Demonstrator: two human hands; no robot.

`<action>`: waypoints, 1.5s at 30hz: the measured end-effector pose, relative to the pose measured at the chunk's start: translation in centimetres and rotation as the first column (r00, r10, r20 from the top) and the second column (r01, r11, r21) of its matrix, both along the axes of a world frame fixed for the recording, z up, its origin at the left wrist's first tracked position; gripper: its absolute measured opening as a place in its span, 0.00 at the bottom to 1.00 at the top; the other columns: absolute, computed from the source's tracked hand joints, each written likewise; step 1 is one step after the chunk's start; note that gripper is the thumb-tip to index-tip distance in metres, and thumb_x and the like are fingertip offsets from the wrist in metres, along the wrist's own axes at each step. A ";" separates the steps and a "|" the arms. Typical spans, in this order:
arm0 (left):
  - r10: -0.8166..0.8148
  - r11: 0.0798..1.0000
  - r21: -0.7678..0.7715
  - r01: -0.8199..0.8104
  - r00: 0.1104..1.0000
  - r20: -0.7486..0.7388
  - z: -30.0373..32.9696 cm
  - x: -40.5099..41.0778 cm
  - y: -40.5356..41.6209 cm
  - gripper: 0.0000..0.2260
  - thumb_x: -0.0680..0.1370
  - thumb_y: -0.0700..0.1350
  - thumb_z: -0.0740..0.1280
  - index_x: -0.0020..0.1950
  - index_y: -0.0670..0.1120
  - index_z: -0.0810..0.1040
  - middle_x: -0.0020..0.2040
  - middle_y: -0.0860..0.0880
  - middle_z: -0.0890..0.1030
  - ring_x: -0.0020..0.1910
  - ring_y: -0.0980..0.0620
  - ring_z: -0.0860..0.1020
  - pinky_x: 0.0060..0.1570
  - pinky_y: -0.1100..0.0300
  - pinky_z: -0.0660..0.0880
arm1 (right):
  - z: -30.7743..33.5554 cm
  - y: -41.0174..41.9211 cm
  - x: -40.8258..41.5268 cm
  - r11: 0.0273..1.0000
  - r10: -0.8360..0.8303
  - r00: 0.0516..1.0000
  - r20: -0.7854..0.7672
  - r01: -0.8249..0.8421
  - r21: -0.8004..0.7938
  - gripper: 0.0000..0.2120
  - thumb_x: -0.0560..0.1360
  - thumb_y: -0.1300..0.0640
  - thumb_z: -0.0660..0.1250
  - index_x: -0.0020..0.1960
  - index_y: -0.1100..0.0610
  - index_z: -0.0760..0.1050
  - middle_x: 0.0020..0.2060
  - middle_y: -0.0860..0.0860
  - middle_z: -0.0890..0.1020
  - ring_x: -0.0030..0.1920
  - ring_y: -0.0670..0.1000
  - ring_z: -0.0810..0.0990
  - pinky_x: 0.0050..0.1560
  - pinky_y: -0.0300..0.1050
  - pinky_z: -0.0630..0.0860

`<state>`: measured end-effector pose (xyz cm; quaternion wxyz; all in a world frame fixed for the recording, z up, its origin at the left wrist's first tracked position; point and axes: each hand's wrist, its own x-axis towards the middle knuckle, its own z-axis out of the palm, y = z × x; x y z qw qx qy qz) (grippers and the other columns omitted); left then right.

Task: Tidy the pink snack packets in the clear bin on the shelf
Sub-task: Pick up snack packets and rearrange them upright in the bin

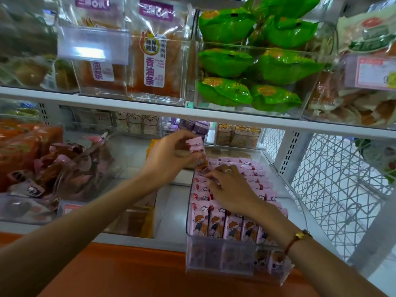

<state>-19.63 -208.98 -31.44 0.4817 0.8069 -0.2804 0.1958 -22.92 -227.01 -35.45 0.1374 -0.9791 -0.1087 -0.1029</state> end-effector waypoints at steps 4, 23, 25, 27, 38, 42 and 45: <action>-0.009 0.933 0.359 0.004 1.000 0.012 1.0 1.7 -1.1 0.15 0.72 0.48 0.74 0.57 0.51 0.78 0.50 0.56 0.80 0.48 0.60 0.79 0.45 0.66 0.76 | -0.1 -0.5 -0.3 0.992 0.013 0.999 0.044 -0.018 0.127 0.15 0.78 0.52 0.60 0.64 0.48 0.75 0.61 0.51 0.75 0.63 0.52 0.67 0.60 0.46 0.62; -0.057 0.375 0.927 -0.031 0.997 0.056 2.9 2.3 -3.9 0.13 0.76 0.54 0.67 0.60 0.54 0.79 0.59 0.51 0.77 0.61 0.48 0.70 0.52 0.55 0.69 | 0.7 -1.6 -4.1 0.999 0.040 0.989 0.145 -0.035 -0.034 0.17 0.81 0.50 0.55 0.69 0.46 0.69 0.65 0.47 0.74 0.64 0.49 0.70 0.64 0.48 0.69; -0.007 0.249 0.967 -0.044 0.999 0.047 3.2 2.2 -4.9 0.16 0.76 0.56 0.67 0.61 0.51 0.79 0.59 0.49 0.77 0.61 0.46 0.71 0.53 0.54 0.71 | 0.8 -1.5 -4.5 0.999 0.036 0.988 0.152 -0.033 -0.024 0.18 0.81 0.49 0.55 0.69 0.46 0.69 0.65 0.47 0.73 0.64 0.48 0.69 0.65 0.48 0.68; 0.016 0.206 0.976 -0.074 0.997 0.073 3.2 2.1 -5.6 0.16 0.75 0.54 0.68 0.60 0.48 0.78 0.59 0.46 0.76 0.60 0.45 0.72 0.55 0.52 0.73 | 0.6 -1.4 -4.7 0.998 0.036 0.991 0.126 -0.030 -0.052 0.18 0.81 0.48 0.53 0.70 0.46 0.67 0.67 0.47 0.71 0.67 0.48 0.66 0.67 0.47 0.64; 0.197 0.957 0.210 -0.199 0.980 0.029 0.0 -0.3 -1.9 0.07 0.80 0.47 0.64 0.55 0.47 0.78 0.52 0.50 0.81 0.47 0.55 0.77 0.43 0.63 0.73 | -0.7 -1.8 -4.8 0.993 0.015 1.000 -0.007 -0.016 -0.113 0.21 0.82 0.44 0.46 0.73 0.43 0.61 0.75 0.46 0.59 0.74 0.48 0.56 0.73 0.47 0.49; 0.169 0.980 -0.108 -0.166 0.985 0.023 -0.1 -3.2 -1.7 0.06 0.78 0.49 0.66 0.52 0.49 0.78 0.45 0.55 0.81 0.43 0.59 0.80 0.43 0.60 0.79 | 0.7 -1.4 -5.0 0.996 0.037 0.999 -0.007 -0.037 0.077 0.18 0.81 0.47 0.55 0.70 0.44 0.67 0.69 0.47 0.69 0.67 0.48 0.68 0.69 0.50 0.65; 0.164 0.959 -0.243 -0.144 0.984 0.066 0.4 -5.0 -1.8 0.04 0.78 0.48 0.67 0.50 0.51 0.78 0.43 0.57 0.81 0.41 0.60 0.80 0.42 0.60 0.80 | 2.8 0.1 -5.7 0.898 0.047 0.998 0.051 -0.065 0.435 0.27 0.76 0.39 0.58 0.73 0.45 0.61 0.70 0.46 0.67 0.69 0.46 0.66 0.66 0.45 0.65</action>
